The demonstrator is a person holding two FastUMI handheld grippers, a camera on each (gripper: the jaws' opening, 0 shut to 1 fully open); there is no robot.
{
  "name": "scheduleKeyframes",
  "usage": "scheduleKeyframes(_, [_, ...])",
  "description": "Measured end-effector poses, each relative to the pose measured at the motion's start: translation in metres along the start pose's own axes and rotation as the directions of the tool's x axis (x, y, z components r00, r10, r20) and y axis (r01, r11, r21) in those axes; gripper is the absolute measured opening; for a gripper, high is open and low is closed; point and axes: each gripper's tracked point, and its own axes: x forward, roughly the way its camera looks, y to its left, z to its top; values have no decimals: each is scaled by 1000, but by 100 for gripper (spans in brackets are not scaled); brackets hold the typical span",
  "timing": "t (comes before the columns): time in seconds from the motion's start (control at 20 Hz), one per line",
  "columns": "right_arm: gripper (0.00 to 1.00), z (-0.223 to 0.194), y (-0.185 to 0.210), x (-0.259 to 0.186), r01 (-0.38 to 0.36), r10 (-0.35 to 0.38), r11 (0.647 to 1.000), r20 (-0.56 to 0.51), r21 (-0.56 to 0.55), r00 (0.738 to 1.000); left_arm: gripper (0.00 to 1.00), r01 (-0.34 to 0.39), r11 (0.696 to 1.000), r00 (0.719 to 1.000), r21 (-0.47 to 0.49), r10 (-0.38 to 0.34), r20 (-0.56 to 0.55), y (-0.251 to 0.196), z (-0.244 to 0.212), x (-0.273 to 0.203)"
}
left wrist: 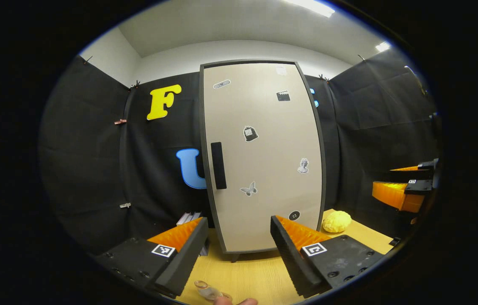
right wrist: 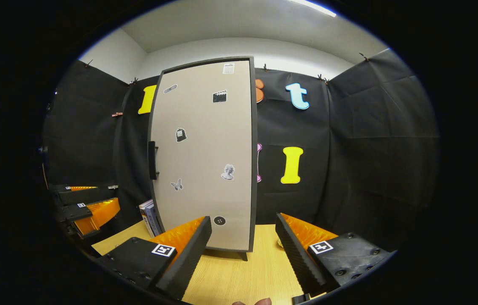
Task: Open the cabinet door with the right hand, grasp the bottle in the cabinet with the left hand and place it on the coaster, then close the cabinet door with the right hand.
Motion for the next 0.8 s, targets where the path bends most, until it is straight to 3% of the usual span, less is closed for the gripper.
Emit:
scheduleKeyframes(0.6, [99, 3, 8, 13, -55, 56, 998, 32, -41, 998, 96, 22, 993, 999, 119, -26, 29, -28, 0, 7])
scheduleKeyframes(0.8, [98, -3, 8, 18, -53, 53, 998, 15, -37, 998, 96, 37, 994, 999, 98, -37, 6, -36, -10, 0])
